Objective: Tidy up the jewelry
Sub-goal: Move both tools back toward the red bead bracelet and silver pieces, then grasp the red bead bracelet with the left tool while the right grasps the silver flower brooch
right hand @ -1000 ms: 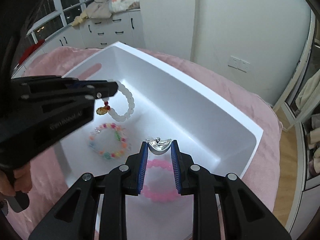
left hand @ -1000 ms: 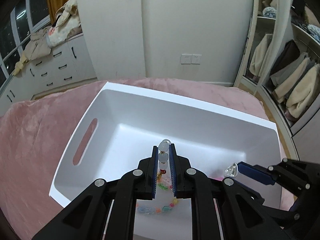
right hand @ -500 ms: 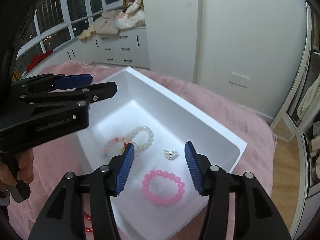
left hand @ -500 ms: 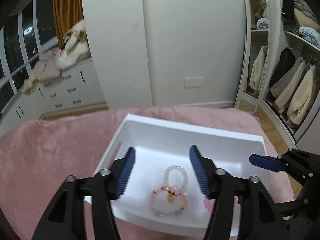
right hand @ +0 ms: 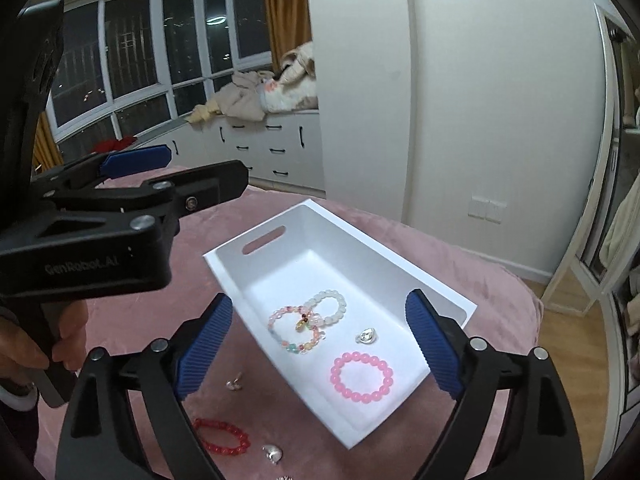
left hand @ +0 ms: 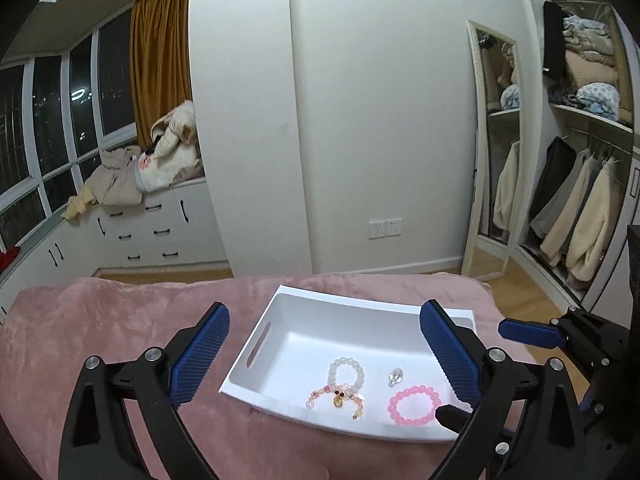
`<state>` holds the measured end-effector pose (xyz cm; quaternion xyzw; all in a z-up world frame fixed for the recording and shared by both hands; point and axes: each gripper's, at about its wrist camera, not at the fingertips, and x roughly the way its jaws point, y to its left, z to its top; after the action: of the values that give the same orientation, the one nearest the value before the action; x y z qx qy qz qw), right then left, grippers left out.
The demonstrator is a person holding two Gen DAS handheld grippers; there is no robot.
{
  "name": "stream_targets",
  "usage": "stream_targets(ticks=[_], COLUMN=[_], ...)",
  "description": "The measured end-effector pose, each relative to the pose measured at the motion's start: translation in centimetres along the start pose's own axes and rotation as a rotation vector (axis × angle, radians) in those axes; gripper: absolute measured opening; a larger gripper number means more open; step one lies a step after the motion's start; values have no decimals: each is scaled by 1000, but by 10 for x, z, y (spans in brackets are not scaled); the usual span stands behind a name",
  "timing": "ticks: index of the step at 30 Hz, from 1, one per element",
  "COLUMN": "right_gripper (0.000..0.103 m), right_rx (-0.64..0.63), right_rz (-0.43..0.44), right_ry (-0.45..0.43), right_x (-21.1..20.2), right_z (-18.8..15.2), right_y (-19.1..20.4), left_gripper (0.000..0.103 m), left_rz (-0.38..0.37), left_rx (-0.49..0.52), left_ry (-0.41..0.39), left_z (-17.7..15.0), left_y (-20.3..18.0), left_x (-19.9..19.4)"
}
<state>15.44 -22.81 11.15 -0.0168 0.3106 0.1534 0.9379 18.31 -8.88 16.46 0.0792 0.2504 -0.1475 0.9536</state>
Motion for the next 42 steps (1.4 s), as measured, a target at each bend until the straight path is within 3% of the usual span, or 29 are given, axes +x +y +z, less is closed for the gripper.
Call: stream_targets(ticks=[8, 14, 26, 35, 38, 40, 42], right_gripper=[95, 98, 98, 75, 56, 51, 48], right_rx=[-43, -50, -16, -9, -14, -23, -26], right_rz=[18, 30, 46, 41, 54, 61, 61], right_ry=[-30, -39, -13, 158, 214, 252, 264], right_x=[-24, -33, -29, 6, 17, 25, 28], right_z=[-21, -41, -96, -159, -175, -184, -187], right_y=[19, 25, 27, 24, 24, 26, 27], left_gripper=[99, 100, 100, 99, 99, 94, 76], left_rz=[41, 57, 40, -8, -45, -62, -78], left_rx=[56, 25, -44, -67, -65, -71, -83], left_ry=[-27, -22, 124, 266, 306, 346, 378], left_z=[-28, -63, -152, -217, -232, -242, -250], left_y=[-1, 8, 29, 29, 26, 25, 24], left_x=[-39, -61, -49, -14, -2, 7, 15])
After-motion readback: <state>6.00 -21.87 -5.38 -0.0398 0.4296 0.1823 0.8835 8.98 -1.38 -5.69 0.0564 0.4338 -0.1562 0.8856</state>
